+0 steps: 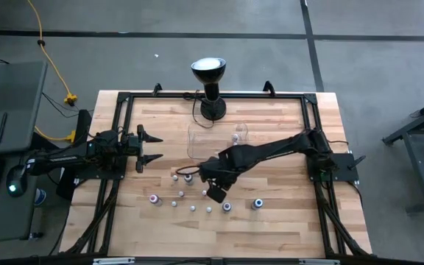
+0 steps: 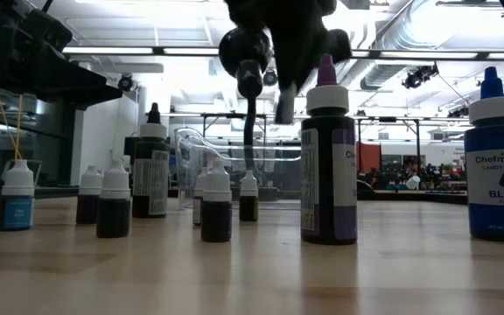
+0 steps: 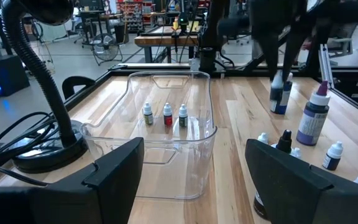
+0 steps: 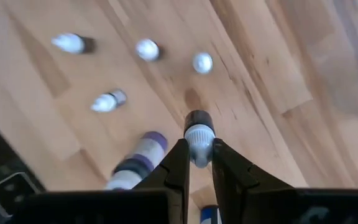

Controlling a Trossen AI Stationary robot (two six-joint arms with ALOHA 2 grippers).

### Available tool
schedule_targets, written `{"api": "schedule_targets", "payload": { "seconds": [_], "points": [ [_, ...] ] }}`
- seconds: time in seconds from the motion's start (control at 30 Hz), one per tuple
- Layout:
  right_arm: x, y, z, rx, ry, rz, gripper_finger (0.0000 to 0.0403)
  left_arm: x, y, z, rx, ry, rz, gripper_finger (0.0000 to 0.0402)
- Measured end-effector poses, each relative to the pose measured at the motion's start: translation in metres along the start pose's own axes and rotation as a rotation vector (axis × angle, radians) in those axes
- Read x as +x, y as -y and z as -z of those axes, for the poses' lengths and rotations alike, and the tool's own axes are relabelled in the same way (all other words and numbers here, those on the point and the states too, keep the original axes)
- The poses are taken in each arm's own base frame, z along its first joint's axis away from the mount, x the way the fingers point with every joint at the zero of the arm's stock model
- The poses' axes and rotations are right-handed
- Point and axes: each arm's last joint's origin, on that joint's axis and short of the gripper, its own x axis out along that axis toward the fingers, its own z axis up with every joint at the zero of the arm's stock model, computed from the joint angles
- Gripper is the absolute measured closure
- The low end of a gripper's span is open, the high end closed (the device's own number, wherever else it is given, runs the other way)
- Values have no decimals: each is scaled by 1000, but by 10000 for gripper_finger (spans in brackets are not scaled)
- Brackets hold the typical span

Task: Pick & Place food coloring
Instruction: Put the top brown food coloring bottle into the transparent bin

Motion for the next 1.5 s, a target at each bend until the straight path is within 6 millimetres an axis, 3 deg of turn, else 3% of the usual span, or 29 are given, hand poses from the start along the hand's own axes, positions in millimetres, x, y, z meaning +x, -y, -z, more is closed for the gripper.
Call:
{"api": "schedule_targets", "payload": {
  "seconds": [0.23,0.4,0.77,0.93,1.17,1.5],
  "points": [
    [-49,-8,-10,-79,148,-25,365,0,0,0,0,0,0,124],
    [-77,7,-20,-60,227,48,365,0,0,0,0,0,0,124],
    [-91,52,-54,53,266,82,365,0,0,0,0,0,0,124],
    [-79,87,-73,156,213,107,365,0,0,0,0,0,0,124],
    [-36,134,-87,279,69,125,365,0,0,0,0,0,0,124],
    [14,171,-88,359,-5,129,363,0,0,0,0,0,0,124]
  ]
}}
